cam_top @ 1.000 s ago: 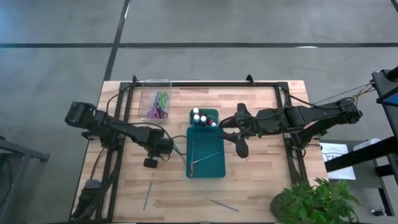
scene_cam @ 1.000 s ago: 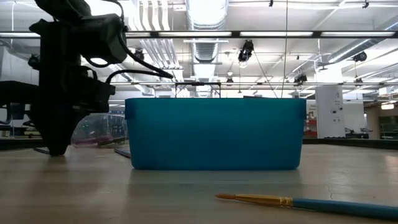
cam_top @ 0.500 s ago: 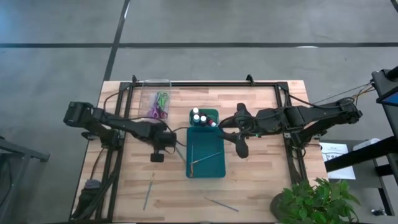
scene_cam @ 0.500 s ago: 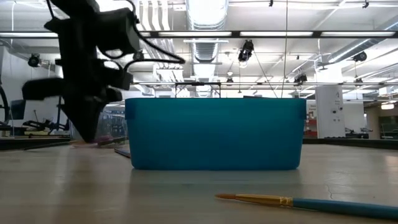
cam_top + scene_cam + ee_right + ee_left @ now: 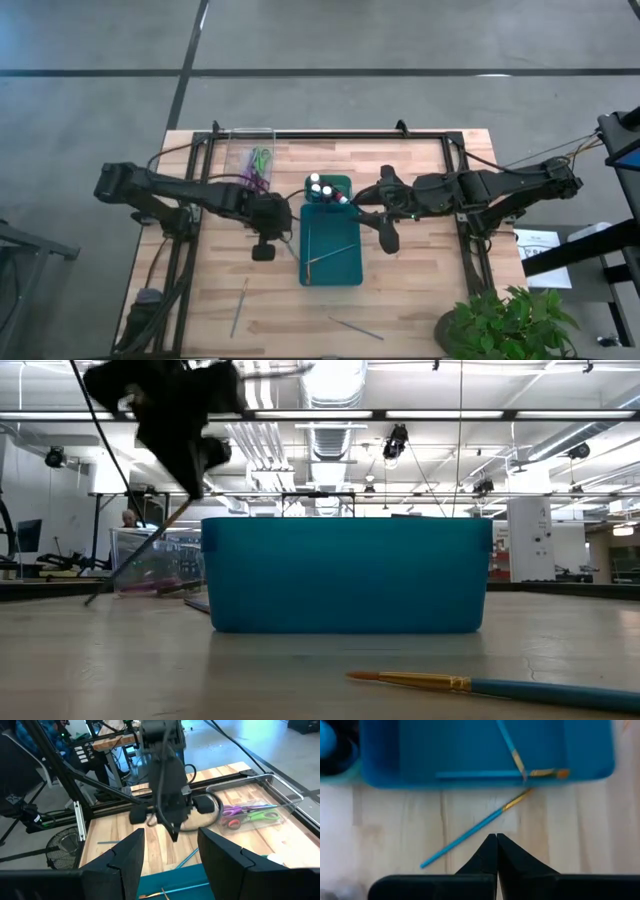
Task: Pick & Place Paint Supplies
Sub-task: Put the blue paintbrush into the blue bin
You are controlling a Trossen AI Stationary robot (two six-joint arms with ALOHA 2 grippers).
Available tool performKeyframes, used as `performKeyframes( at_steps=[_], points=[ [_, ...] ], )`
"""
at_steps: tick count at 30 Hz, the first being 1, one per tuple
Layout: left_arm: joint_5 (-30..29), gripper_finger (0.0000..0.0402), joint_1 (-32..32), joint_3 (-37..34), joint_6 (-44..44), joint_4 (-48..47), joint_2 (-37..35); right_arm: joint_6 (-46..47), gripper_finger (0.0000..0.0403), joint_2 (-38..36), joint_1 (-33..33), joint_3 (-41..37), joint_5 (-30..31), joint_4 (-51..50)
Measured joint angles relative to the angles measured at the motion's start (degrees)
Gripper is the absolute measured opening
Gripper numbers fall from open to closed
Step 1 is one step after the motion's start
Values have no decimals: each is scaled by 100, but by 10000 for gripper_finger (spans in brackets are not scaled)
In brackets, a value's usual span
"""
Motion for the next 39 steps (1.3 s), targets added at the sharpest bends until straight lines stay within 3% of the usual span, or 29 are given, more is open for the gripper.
performKeyframes(
  at_steps=[11,24,34,39],
  points=[
    [121,0,34,463,-107,83,-51,0,181,0,2,0,1,2],
    [167,0,74,513,-241,942,-46,0,181,7,0,0,8,0],
    [167,0,90,509,-241,792,-46,0,181,7,2,0,12,-2],
    [167,18,84,503,6,241,-46,0,181,7,0,0,12,0]
  ],
)
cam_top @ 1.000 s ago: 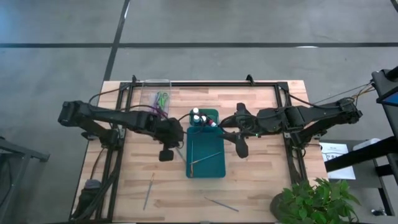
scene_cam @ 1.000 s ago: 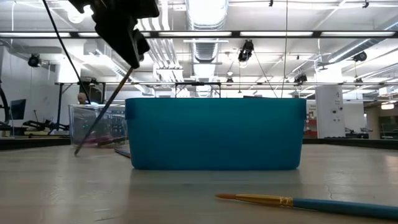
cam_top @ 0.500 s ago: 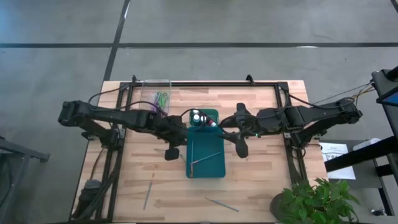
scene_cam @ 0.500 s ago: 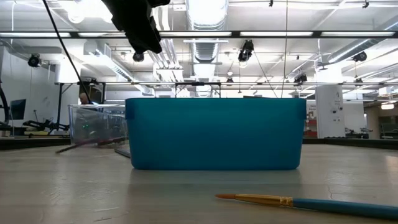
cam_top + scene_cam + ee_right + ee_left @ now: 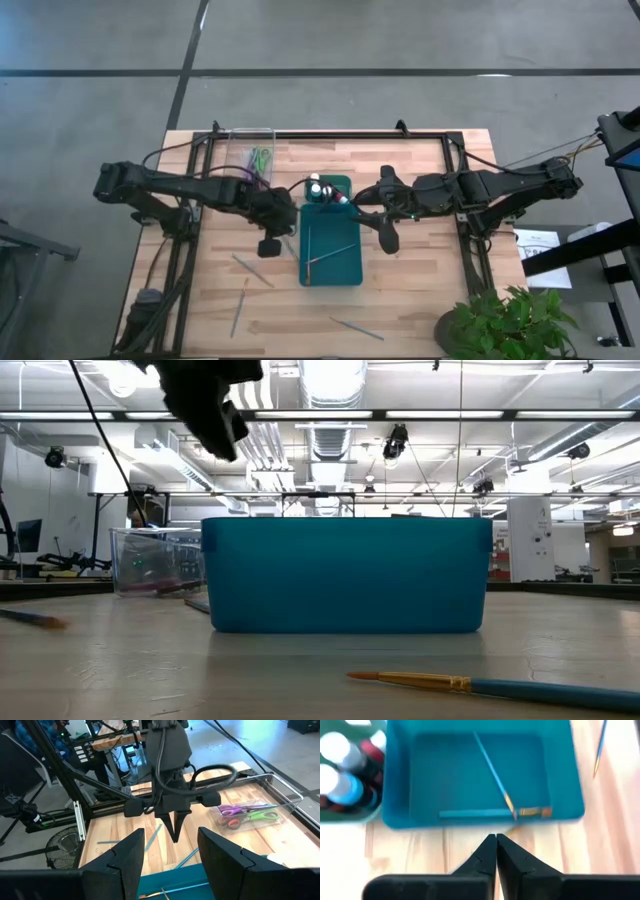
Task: Pick & Place Paint Supplies
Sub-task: Put the blue paintbrush into the blue bin
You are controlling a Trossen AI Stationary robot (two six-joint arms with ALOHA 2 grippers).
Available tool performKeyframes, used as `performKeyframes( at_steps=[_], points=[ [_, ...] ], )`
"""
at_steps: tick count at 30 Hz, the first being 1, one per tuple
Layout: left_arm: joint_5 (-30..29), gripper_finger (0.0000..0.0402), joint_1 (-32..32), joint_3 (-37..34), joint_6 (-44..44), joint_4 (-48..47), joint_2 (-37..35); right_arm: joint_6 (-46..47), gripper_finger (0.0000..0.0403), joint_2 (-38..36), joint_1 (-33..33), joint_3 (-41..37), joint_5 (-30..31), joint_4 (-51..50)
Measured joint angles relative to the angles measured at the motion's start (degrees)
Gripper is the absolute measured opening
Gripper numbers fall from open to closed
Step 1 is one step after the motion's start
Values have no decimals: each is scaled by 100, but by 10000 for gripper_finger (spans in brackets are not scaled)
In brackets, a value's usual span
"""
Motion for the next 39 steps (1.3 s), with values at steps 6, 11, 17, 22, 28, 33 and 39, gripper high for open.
performKeyframes(
  at_steps=[6,11,17,22,28,33,39],
  points=[
    [276,86,-198,-112,522,-750,0,41,181,0,1,0,-1,-2],
    [343,149,-506,-294,405,-877,0,46,181,0,2,0,-2,-4],
    [658,189,-887,-462,-100,-1084,2,125,181,0,2,0,-11,-8],
    [798,192,-1400,-631,127,-1030,2,105,181,0,2,0,-13,-9],
    [643,192,-2168,-840,691,-416,2,101,181,0,2,0,-17,-13],
    [296,192,-2451,-1103,597,263,38,105,181,0,13,0,-22,-11],
    [272,183,-2485,-1242,504,729,416,133,181,0,42,0,-48,-18]
  ],
)
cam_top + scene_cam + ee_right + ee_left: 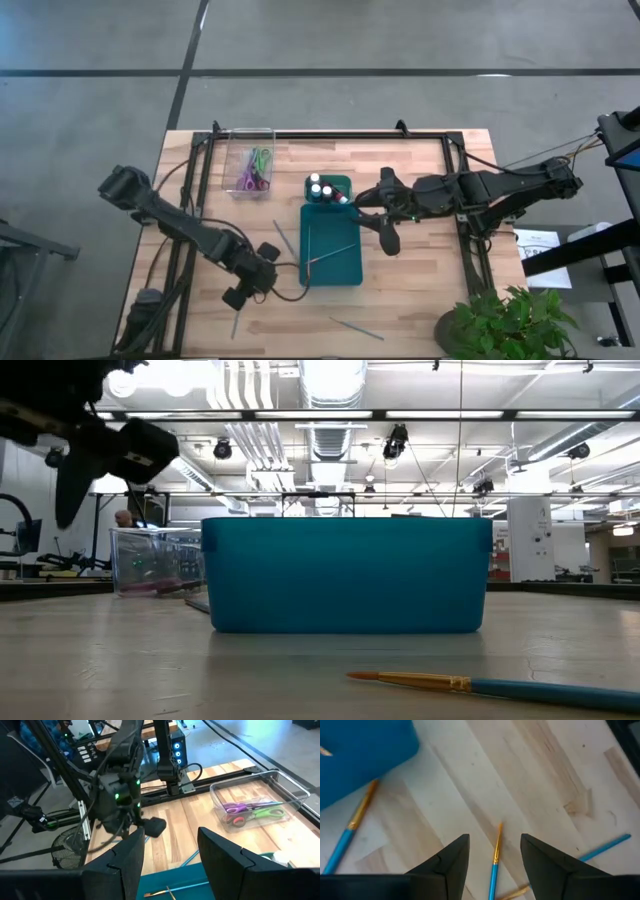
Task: Pick & Place Paint Supplies
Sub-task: Put the blue paintbrush into the blue bin
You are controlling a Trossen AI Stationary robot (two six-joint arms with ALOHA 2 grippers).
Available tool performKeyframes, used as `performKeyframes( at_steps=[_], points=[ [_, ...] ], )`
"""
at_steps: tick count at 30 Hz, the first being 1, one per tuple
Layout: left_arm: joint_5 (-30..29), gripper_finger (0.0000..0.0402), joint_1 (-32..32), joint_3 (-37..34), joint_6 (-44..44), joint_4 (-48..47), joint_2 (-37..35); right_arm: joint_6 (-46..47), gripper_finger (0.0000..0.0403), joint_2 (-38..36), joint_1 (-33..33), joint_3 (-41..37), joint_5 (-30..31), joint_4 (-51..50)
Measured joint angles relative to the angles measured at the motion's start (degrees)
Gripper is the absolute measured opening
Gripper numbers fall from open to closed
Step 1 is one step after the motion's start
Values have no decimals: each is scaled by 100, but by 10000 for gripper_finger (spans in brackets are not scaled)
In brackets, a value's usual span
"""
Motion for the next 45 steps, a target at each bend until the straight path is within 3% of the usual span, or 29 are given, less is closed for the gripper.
performKeyframes(
  at_steps=[9,15,45],
  points=[
    [24,146,-145,6,93,398,737,160,181,0,28,1,-116,-43],
    [17,142,-354,6,-13,557,974,164,181,0,26,-2,-138,-57],
    [-541,141,-460,-560,-362,1313,1000,170,181,0,24,-7,-162,-263]
  ],
)
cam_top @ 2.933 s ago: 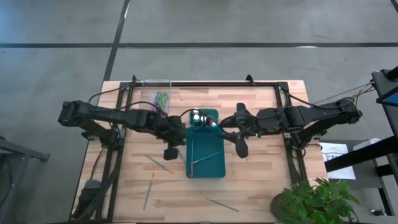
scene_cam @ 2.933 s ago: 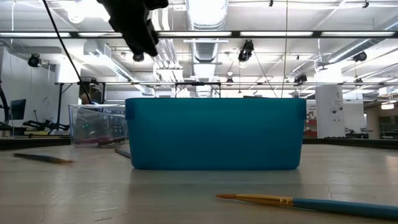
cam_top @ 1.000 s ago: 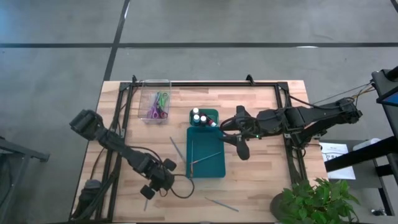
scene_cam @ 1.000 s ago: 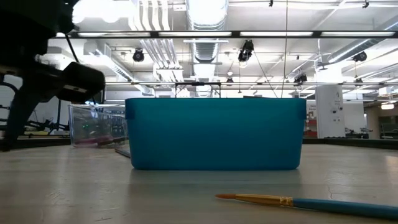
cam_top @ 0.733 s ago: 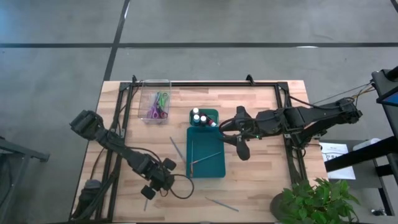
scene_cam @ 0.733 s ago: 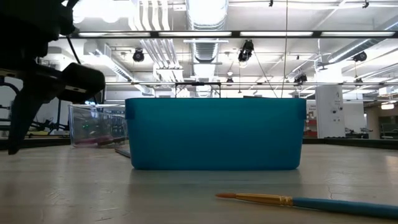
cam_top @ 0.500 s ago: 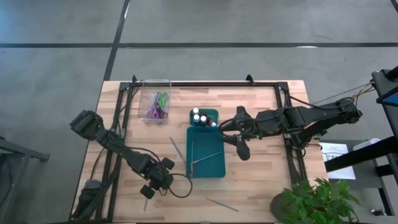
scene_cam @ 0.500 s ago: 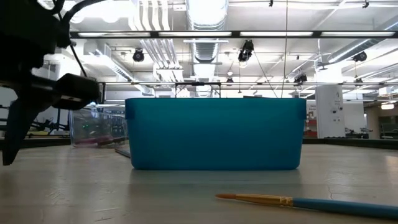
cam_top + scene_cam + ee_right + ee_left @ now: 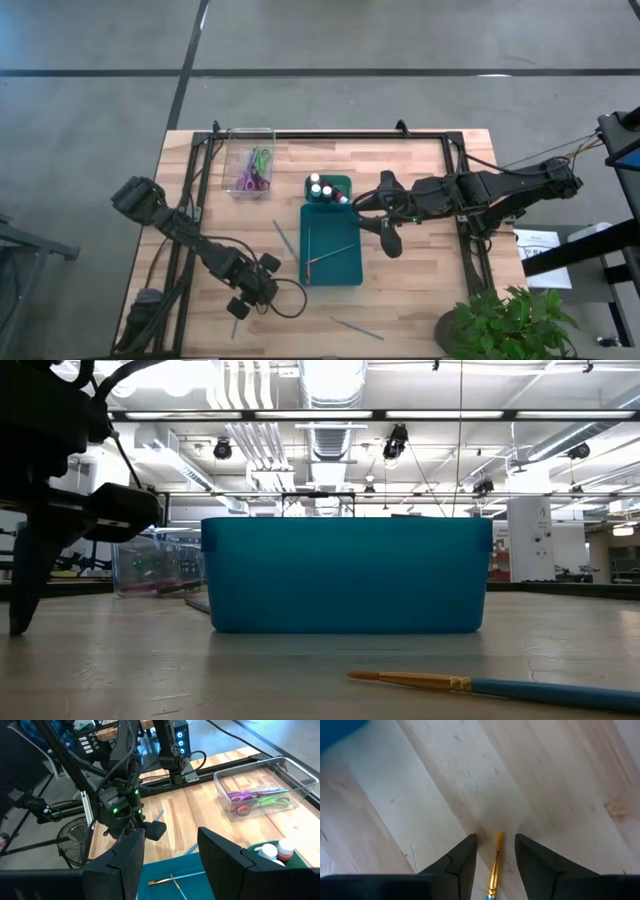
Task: Pick & Place Paint Supplies
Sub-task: Put the blue paintbrush into the blue bin
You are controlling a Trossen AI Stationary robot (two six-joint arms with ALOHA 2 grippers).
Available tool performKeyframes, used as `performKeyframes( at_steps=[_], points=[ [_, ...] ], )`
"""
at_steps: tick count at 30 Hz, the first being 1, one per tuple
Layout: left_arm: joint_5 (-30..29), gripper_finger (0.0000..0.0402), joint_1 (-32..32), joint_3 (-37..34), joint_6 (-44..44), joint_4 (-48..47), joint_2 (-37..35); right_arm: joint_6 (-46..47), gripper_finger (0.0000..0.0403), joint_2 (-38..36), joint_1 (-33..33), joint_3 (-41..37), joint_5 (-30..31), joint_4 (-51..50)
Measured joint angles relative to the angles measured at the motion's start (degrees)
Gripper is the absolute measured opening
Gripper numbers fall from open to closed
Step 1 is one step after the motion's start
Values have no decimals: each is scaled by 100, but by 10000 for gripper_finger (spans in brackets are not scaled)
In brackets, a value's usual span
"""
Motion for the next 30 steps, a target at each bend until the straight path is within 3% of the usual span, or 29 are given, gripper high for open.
performKeyframes(
  at_steps=[6,16,30],
  points=[
    [-160,112,-99,-222,-156,263,-25,2,181,0,0,0,0,-33],
    [-339,8,-286,-333,-302,429,-26,55,181,0,-2,-2,4,-35],
    [-472,1,-295,-358,-240,394,-129,149,181,0,-2,-2,17,-30]
  ],
)
